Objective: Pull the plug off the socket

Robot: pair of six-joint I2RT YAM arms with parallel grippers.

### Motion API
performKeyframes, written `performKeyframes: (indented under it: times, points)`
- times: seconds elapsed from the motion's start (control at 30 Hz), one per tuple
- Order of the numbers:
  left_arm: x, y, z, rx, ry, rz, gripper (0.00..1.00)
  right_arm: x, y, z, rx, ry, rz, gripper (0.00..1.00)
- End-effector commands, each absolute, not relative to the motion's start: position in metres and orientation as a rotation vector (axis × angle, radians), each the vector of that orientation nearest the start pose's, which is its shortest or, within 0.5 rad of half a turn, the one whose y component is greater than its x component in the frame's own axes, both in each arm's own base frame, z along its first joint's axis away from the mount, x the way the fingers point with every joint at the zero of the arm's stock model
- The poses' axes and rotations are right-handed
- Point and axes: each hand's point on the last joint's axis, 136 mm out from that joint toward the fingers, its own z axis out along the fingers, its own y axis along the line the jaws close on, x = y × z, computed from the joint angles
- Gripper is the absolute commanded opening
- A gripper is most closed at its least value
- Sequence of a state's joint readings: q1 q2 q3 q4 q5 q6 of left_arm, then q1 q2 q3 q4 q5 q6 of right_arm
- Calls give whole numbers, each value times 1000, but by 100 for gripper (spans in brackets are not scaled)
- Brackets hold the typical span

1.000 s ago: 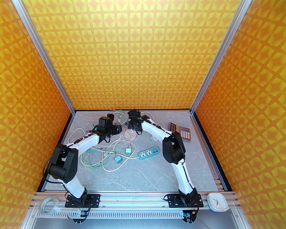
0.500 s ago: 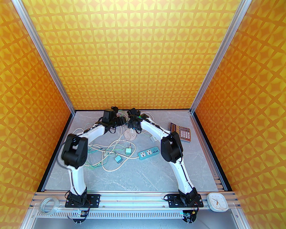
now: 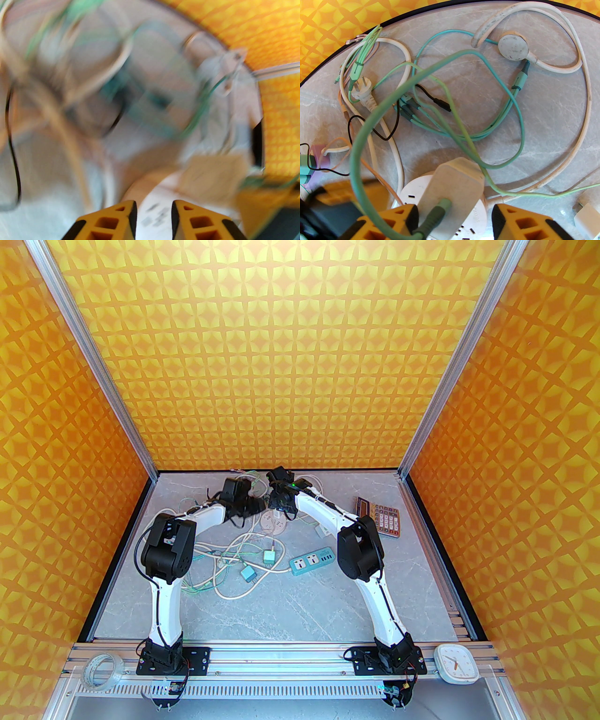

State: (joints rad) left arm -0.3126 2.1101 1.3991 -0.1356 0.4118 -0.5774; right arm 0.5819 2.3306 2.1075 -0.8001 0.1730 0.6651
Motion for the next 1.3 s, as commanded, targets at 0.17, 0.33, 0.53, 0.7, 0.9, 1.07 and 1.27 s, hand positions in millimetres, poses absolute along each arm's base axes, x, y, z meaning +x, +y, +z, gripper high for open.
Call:
performKeyframes:
  times: [0.17,0.33,0.53,0.7,0.9,1.07,1.27]
  points:
    - [464,-218,60,-98,2523,-869,35,497,296,75,161,2663,218,59]
    - [464,-223,53,-91,2532,-888,38,500,299,68,165,2676,220,61]
    - [464,-236,56,-51,2503,-945,48,498,303,64,170,2691,243,64]
    - [465,-236,43,-74,2548,-931,48,496,304,79,166,2658,268,67]
    - [459,-238,20,-99,2611,-856,45,492,307,107,137,2607,265,72]
    - [456,-238,9,-127,2641,-822,42,494,306,111,145,2597,254,71]
    - [452,-239,5,-139,2658,-780,41,497,303,98,188,2613,234,67]
